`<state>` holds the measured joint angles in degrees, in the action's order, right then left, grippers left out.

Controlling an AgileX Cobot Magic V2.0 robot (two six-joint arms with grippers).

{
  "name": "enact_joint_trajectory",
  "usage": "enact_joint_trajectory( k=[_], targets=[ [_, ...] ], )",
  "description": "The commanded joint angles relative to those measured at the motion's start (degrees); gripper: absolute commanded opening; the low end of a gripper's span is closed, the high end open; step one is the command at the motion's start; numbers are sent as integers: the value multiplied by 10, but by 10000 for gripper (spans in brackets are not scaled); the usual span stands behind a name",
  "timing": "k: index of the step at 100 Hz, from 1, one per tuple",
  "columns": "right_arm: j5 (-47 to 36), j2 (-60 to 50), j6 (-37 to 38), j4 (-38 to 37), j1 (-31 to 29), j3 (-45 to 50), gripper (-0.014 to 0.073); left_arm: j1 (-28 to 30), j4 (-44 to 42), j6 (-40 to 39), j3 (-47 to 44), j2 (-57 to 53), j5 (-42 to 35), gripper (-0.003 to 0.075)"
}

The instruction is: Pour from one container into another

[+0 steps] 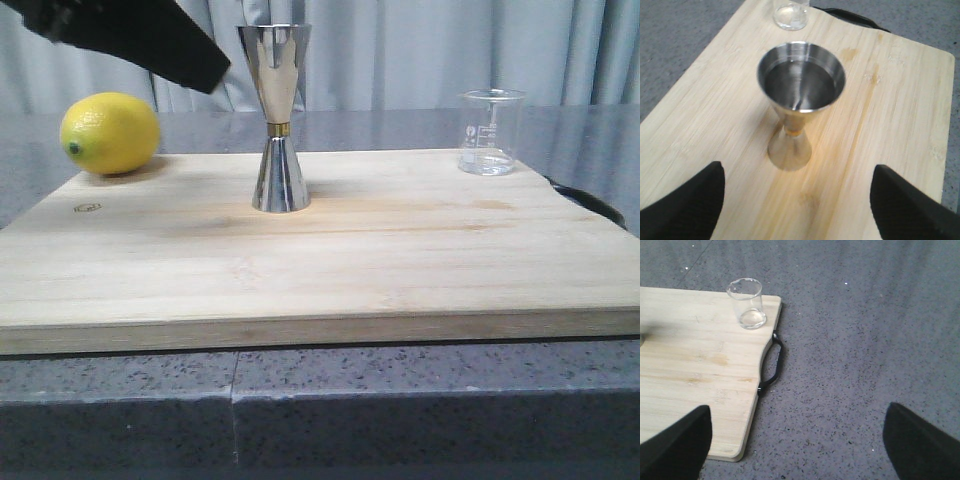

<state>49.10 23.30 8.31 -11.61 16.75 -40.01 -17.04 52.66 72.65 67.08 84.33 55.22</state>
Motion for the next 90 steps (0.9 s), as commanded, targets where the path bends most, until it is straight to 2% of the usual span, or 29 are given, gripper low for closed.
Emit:
enact_joint_trajectory(
  k=[1, 14, 31, 43, 64, 90],
  targets=[
    [-36, 4, -2, -12, -2, -16, 605, 2, -59, -128, 26, -64, -3, 558],
    [-35, 4, -2, -12, -2, -16, 605, 2, -199, -272, 28, -128, -6, 558],
    [-35, 4, -2, -12, -2, -16, 605, 2, -378, -513, 28, -209, 1, 556],
    [-34, 4, -2, -12, -2, -16, 605, 2, -464, -623, 23, -266, 19, 556],
    [-30, 4, -2, -12, -2, -16, 605, 2, -527, -710, -44, -371, 9, 556],
    [-12, 4, -2, -12, -2, -16, 605, 2, -544, -740, -169, -494, -60, 540]
  ],
)
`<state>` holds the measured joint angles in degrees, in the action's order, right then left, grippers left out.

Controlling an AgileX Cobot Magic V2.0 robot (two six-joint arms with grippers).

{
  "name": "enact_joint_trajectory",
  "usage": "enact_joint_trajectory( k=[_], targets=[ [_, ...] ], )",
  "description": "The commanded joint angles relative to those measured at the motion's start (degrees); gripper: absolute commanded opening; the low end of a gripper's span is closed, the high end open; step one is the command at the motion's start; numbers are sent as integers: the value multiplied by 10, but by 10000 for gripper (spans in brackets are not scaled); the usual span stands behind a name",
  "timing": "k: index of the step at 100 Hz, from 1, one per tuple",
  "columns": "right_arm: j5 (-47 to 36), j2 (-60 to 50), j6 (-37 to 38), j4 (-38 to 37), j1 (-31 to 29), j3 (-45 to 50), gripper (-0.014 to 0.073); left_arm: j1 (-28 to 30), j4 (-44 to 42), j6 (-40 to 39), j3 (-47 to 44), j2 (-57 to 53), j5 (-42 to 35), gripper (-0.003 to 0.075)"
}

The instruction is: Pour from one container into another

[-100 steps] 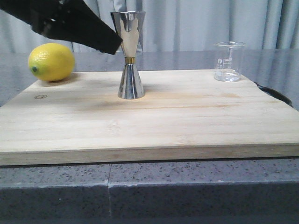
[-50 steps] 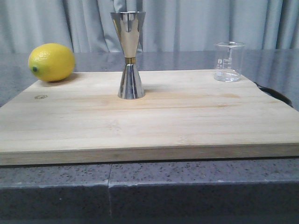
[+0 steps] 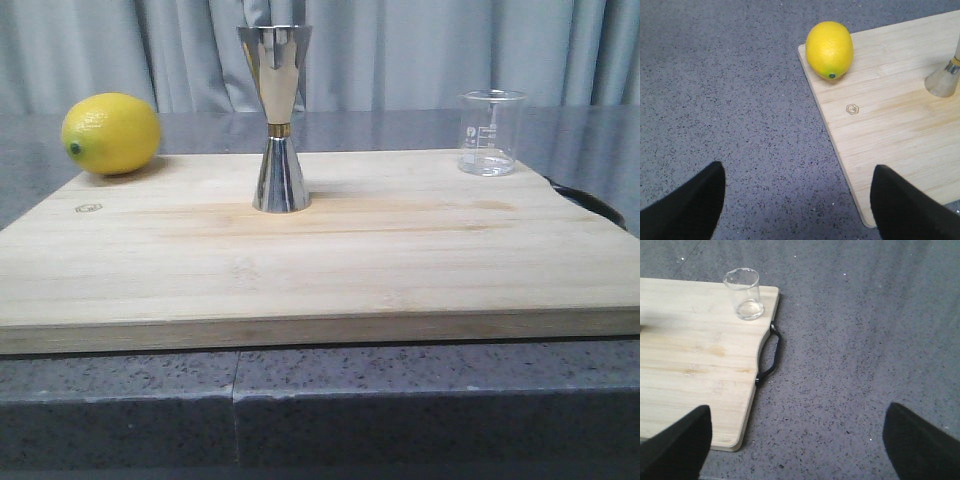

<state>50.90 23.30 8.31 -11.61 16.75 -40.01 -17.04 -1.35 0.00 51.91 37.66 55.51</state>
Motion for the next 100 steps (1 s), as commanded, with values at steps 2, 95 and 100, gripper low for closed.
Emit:
enact_joint_trajectory(
  k=[2, 95, 100],
  targets=[
    [-30, 4, -2, -12, -2, -16, 605, 2, -4, -13, -22, -33, -66, 532],
    [-51, 4, -2, -13, -2, -16, -65, 2, -1, -13, -66, -50, -120, -19],
    [-51, 4, -2, -13, -2, -16, -65, 2, -1, -13, -66, -50, -120, -19]
  ],
)
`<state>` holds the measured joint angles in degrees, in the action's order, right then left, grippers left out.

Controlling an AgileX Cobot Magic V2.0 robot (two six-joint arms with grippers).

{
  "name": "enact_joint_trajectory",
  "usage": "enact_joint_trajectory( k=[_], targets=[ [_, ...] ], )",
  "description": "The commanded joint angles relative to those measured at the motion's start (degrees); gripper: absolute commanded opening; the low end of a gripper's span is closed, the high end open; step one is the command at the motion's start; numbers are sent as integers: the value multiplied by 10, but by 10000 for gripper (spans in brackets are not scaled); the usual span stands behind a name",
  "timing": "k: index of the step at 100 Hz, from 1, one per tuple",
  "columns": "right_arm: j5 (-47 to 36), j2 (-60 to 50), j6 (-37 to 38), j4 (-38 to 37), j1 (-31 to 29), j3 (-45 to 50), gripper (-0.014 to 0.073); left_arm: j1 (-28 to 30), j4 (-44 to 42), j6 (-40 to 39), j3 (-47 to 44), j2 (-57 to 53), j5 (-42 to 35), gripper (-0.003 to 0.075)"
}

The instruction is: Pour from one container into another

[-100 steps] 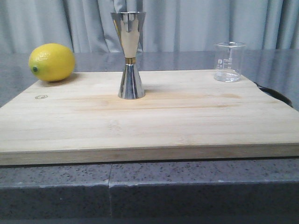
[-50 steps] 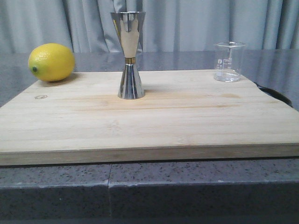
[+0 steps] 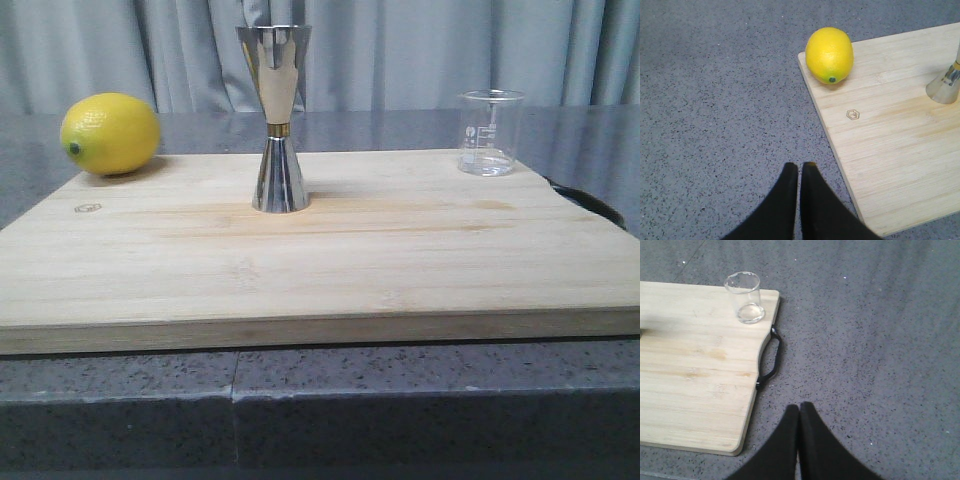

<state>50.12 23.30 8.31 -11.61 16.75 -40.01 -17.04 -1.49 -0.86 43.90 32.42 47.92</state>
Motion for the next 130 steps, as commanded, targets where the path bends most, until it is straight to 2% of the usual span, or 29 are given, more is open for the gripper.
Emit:
enact_joint_trajectory(
  k=[1, 33, 44, 56, 64, 96, 113, 130],
  targets=[
    [-43, 4, -2, -13, -2, -16, -65, 2, 0, -5, 14, 2, -44, -19],
    [-43, 4, -2, -13, -2, -16, -65, 2, 0, -5, 5, -10, -48, -19],
    [-42, 4, -2, -13, -2, -16, -65, 36, 2, -3, -28, -47, -63, -19],
    [-42, 4, -2, -13, -2, -16, -65, 92, -2, -3, -99, -112, -122, -19],
    [-42, 4, -2, -13, -2, -16, -65, 113, -2, -3, -170, -169, -193, -19],
    [-42, 4, -2, -13, -2, -16, -65, 123, 4, -3, -388, -319, -409, -19],
    [-42, 4, -2, -13, -2, -16, -65, 123, 15, -3, -445, -342, -501, -19],
    [-41, 4, -2, -13, -2, -16, -65, 123, 15, -3, -443, -342, -510, -19]
  ],
)
